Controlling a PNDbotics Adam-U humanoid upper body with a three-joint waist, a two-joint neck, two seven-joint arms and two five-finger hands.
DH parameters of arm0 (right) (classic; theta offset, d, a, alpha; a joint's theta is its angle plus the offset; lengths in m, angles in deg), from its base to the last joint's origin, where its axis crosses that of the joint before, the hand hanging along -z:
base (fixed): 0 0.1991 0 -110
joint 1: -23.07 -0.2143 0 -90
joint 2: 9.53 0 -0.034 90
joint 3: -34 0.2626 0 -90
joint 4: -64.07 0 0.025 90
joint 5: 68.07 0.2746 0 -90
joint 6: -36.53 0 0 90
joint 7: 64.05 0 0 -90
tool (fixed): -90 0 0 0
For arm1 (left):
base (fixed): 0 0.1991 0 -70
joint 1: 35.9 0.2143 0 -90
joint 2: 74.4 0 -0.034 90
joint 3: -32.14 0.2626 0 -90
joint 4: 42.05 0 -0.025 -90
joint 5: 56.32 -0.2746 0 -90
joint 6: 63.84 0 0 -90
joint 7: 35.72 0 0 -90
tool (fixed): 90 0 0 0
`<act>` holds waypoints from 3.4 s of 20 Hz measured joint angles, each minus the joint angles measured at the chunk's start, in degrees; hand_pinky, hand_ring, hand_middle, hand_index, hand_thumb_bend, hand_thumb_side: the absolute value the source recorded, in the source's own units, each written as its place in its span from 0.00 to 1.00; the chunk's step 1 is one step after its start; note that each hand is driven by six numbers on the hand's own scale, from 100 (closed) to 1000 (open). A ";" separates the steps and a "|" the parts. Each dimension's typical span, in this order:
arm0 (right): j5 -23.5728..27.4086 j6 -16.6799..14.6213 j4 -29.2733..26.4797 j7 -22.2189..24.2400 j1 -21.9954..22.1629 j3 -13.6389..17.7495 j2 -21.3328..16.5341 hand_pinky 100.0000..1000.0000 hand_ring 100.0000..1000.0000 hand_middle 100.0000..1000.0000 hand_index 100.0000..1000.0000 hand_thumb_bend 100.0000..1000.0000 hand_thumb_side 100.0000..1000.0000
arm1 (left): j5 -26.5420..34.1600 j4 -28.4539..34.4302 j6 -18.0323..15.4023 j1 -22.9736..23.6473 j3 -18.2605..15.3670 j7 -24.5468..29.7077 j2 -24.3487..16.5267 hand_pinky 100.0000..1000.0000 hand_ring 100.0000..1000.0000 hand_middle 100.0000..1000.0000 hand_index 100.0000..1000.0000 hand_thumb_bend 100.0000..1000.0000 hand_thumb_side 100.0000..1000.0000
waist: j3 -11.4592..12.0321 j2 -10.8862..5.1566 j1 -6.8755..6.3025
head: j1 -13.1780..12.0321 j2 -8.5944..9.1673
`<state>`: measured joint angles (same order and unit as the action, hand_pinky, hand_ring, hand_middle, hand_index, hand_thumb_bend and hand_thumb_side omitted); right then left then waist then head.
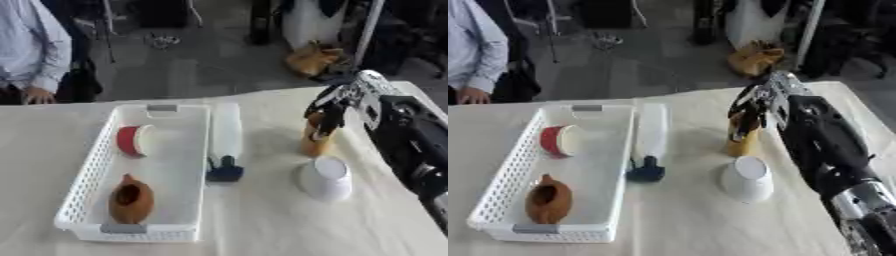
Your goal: Pick up objects on the table and place them in the box.
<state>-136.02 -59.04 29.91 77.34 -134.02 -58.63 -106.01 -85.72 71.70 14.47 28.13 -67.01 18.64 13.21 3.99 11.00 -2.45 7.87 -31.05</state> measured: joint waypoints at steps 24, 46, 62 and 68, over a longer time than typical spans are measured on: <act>0.00 0.62 0.68 -2.25 -0.07 0.35 0.00 0.43 0.76 0.96 0.80 0.06 0.20 | 0.00 0.00 0.09 -0.08 -0.29 -1.11 0.02 1.00 0.96 0.79 0.86 0.00 1.00 | 0.06 0.05 -0.14 | 0.63 0.00; -0.01 0.70 0.88 -4.93 -0.15 0.38 0.00 0.35 0.64 0.83 0.68 0.00 0.17 | -0.01 0.00 0.14 -0.53 -0.40 -1.87 0.02 1.00 0.95 0.79 0.86 0.00 1.00 | -0.33 0.13 -0.36 | 1.27 -0.01; 0.71 0.50 -1.11 -6.75 -2.48 0.70 0.00 0.31 0.60 0.81 0.65 0.00 0.18 | -0.03 0.00 0.09 -0.54 -0.42 -1.94 0.02 1.00 0.95 0.79 0.86 0.00 1.00 | -0.47 0.11 0.02 | 1.48 -0.03; 1.02 0.49 -1.69 -6.95 -3.14 0.71 0.03 0.31 0.60 0.80 0.64 0.00 0.19 | -0.03 0.00 0.02 -0.54 -0.42 -2.01 0.02 1.00 0.95 0.79 0.86 0.00 1.00 | -0.47 0.04 0.21 | 1.51 -0.03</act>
<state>-135.00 -58.55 28.22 70.39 -137.16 -57.92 -105.99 -85.74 71.70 14.48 27.59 -67.43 16.64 13.24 3.52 11.05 -2.24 9.38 -31.08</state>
